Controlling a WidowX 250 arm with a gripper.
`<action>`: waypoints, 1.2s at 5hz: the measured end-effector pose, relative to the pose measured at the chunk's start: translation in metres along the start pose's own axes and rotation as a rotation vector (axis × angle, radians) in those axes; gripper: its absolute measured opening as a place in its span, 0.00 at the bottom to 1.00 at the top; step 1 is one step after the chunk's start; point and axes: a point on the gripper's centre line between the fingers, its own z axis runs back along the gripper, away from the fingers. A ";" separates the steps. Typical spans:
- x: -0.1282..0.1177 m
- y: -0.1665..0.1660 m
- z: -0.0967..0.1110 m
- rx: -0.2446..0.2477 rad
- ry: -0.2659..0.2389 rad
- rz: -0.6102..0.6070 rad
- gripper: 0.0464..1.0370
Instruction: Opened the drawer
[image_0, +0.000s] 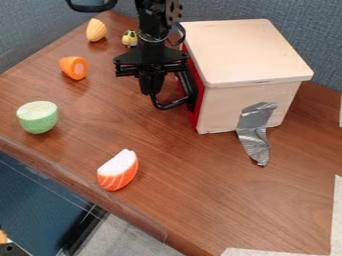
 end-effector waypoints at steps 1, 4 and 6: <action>-0.001 0.003 -0.001 0.010 -0.003 -0.008 0.06; 0.005 0.025 0.000 0.083 -0.022 0.007 0.06; 0.008 0.043 0.002 0.113 -0.023 0.027 0.05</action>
